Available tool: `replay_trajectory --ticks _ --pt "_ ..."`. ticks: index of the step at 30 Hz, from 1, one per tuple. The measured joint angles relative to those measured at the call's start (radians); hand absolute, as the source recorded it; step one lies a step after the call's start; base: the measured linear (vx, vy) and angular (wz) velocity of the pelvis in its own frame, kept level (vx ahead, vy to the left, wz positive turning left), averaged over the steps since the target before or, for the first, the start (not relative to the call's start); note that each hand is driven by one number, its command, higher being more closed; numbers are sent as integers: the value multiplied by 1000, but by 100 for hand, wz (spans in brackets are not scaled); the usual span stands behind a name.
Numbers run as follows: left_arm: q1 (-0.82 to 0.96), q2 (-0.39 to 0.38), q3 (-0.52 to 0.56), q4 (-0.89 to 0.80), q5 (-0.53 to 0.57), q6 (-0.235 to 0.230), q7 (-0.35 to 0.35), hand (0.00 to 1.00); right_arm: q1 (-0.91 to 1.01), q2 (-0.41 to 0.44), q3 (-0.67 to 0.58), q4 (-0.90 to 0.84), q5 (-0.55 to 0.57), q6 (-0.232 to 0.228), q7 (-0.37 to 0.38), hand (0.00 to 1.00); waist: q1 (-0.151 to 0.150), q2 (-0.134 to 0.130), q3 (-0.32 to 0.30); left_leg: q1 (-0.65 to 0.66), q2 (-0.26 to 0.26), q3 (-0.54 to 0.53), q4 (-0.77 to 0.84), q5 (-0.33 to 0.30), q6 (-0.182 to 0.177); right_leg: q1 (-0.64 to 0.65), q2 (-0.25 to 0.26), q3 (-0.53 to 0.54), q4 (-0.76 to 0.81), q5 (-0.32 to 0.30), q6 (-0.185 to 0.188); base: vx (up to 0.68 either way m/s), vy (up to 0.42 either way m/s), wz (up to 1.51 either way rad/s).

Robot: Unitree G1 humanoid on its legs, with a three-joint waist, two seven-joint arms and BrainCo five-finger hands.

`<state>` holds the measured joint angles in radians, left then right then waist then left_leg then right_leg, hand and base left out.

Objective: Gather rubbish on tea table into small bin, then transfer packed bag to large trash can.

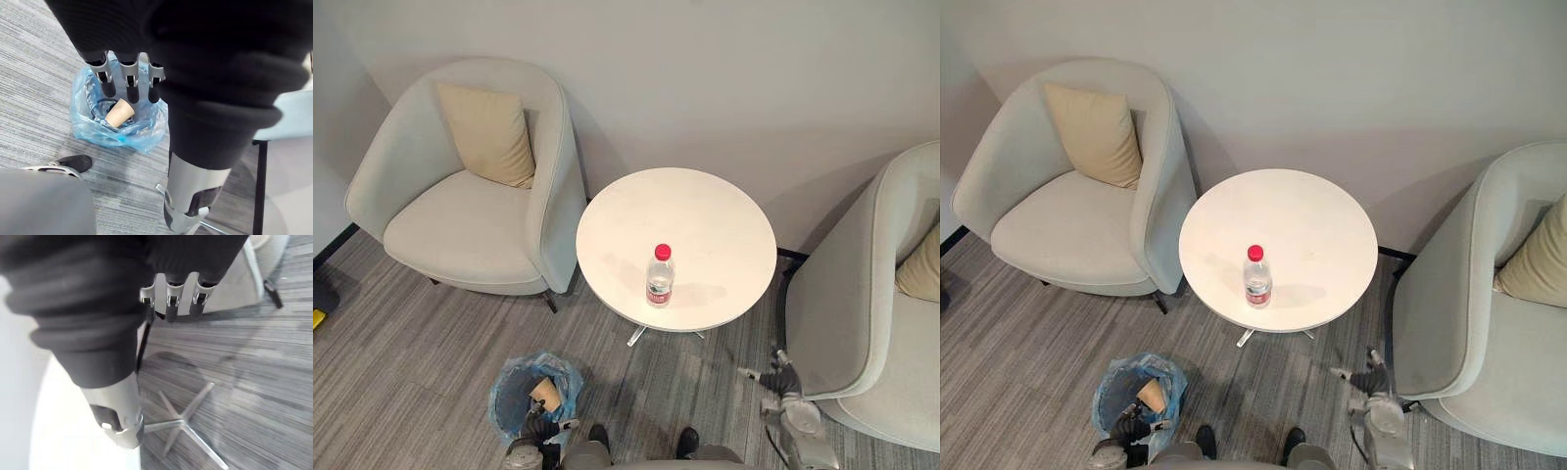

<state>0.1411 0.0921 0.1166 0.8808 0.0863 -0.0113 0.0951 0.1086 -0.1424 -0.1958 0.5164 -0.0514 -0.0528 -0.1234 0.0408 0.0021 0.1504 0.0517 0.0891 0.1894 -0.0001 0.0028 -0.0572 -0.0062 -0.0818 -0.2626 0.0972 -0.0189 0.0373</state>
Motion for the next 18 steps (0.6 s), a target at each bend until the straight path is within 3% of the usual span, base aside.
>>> replay_trajectory --ticks 12,18 --pt "13 5 -45 -6 15 -24 -1 0 36 -14 60 -225 -37 -56 4 0 -1 5 -25 30 -6 -45 -39 13 6 45 13 -9 -61 20 1 31 -6 2" --pt "28 11 -47 -6 26 -39 -3 0 7 -39 130 -260 -37 -61 40 0 2 6 -26 32 -5 -55 -39 13 6 53 15 -15 -65 21 0 1 -1 4"
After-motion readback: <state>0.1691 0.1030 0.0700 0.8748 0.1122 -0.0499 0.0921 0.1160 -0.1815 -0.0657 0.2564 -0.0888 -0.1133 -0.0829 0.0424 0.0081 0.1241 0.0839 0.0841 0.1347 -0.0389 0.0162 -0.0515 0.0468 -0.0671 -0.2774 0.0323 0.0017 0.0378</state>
